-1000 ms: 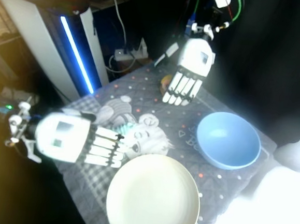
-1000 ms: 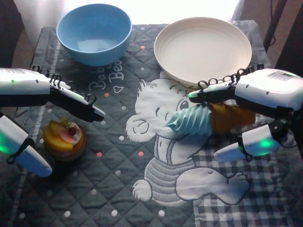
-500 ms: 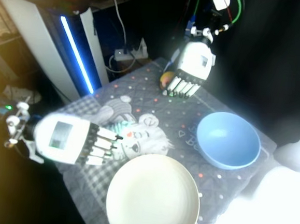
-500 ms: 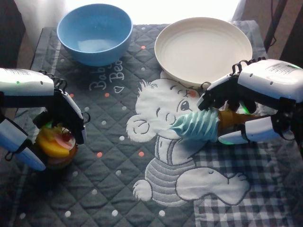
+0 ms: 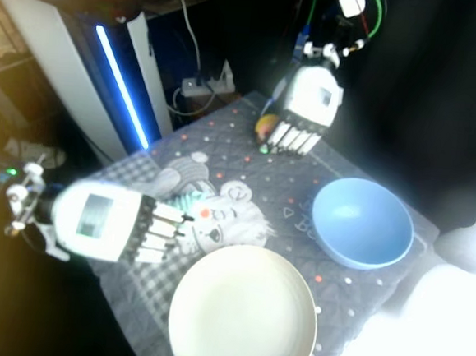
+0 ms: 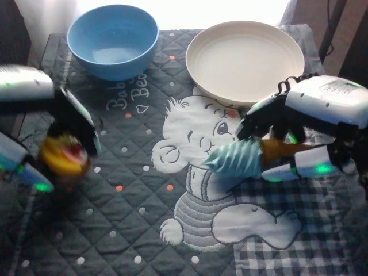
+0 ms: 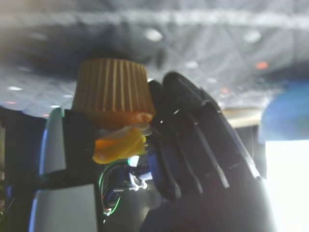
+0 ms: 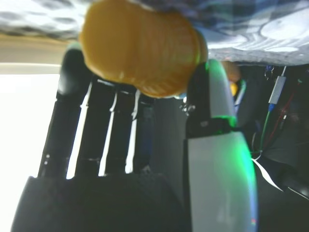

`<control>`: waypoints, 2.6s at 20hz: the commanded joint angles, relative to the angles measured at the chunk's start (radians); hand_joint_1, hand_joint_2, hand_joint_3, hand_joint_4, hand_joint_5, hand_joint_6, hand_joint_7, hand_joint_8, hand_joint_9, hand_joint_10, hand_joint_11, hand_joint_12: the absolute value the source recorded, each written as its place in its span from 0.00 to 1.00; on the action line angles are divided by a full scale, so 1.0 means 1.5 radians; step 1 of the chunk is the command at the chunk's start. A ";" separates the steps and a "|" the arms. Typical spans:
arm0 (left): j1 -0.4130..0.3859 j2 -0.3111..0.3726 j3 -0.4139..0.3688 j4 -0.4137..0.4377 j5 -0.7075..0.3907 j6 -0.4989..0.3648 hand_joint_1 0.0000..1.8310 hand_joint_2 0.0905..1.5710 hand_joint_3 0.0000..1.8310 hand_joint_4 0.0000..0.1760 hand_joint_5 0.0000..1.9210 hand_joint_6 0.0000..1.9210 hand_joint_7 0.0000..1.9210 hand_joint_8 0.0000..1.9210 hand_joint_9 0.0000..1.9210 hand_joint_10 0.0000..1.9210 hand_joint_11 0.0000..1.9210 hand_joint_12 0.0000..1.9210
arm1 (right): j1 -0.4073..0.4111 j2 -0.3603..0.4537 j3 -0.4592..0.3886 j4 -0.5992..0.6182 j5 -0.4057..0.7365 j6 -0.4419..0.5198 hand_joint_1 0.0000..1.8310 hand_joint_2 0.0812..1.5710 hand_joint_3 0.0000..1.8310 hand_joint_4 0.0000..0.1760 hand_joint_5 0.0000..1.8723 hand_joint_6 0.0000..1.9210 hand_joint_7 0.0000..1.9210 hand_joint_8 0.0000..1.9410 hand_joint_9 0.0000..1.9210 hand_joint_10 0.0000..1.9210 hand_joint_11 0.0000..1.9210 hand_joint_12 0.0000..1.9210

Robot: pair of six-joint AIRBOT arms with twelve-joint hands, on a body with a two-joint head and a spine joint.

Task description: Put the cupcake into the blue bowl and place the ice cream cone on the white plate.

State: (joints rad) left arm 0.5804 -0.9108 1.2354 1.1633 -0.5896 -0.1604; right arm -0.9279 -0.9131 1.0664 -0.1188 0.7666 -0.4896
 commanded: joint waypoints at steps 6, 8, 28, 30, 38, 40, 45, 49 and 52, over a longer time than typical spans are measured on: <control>-0.055 0.051 -0.029 -0.262 -0.118 0.200 0.71 0.62 0.00 0.00 0.62 0.28 0.69 0.26 0.63 0.41 0.53 0.70 | 0.008 0.092 -0.060 0.085 0.300 -0.090 0.69 0.70 0.00 0.00 0.47 0.47 0.57 0.52 0.61 0.36 0.48 0.72; -0.074 0.053 -0.025 -0.309 -0.131 0.245 0.71 0.63 0.00 0.00 0.63 0.19 0.65 0.41 0.69 0.36 0.60 0.66 | 0.023 0.098 -0.059 0.101 0.327 -0.114 0.69 0.70 0.00 0.00 0.46 0.51 0.57 0.52 0.61 0.35 0.51 0.66; -0.247 -0.271 0.318 -0.290 0.168 0.241 0.76 0.66 0.00 0.00 0.56 0.35 0.58 0.39 0.51 0.59 0.38 0.61 | 0.351 -0.139 0.287 0.038 -0.155 -0.126 0.70 0.67 0.00 0.00 0.51 0.43 0.62 0.43 0.77 0.08 0.61 0.55; -0.244 -0.302 0.350 -0.290 0.194 0.239 0.76 0.66 0.00 0.00 0.53 0.41 0.57 0.39 0.55 0.54 0.45 0.55 | 0.351 -0.165 0.313 0.038 -0.183 -0.126 0.70 0.67 0.00 0.00 0.50 0.43 0.62 0.43 0.78 0.08 0.63 0.53; -0.232 -0.358 0.394 -0.280 0.238 0.237 0.76 0.67 0.00 0.00 0.51 0.49 0.54 0.40 0.54 0.55 0.44 0.52 | 0.351 -0.190 0.331 0.039 -0.209 -0.126 0.70 0.67 0.00 0.00 0.51 0.43 0.63 0.40 0.78 0.06 0.63 0.49; -0.228 -0.357 0.394 -0.280 0.237 0.237 0.76 0.67 0.00 0.00 0.50 0.48 0.54 0.40 0.53 0.57 0.42 0.57 | 0.351 -0.190 0.330 0.039 -0.209 -0.126 0.70 0.66 0.00 0.00 0.52 0.43 0.64 0.38 0.77 0.04 0.63 0.49; -0.221 -0.350 0.389 -0.281 0.232 0.227 0.76 0.66 0.00 0.00 0.51 0.46 0.56 0.39 0.56 0.53 0.47 0.53 | 0.351 -0.189 0.324 0.039 -0.209 -0.126 0.70 0.66 0.00 0.00 0.52 0.43 0.64 0.37 0.76 0.03 0.58 0.52; -0.222 -0.334 0.369 -0.270 0.229 0.227 0.63 0.64 0.00 0.00 0.40 0.19 0.36 0.19 0.38 0.11 0.27 0.44 | 0.351 -0.187 0.312 0.038 -0.208 -0.126 0.50 0.62 0.00 0.00 0.42 0.07 0.53 0.02 0.63 0.00 0.46 0.47; -0.225 -0.322 0.357 -0.255 0.235 0.227 0.51 0.58 0.00 0.07 0.28 0.00 0.21 0.00 0.16 0.00 0.05 0.32 | 0.350 -0.173 0.297 0.036 -0.201 -0.126 0.39 0.56 0.00 0.00 0.28 0.00 0.35 0.00 0.42 0.00 0.30 0.41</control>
State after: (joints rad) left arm 0.2554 -1.3972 1.7695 0.7902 -0.1619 0.1837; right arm -0.4198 -1.1774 1.5078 -0.0761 0.3466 -0.6819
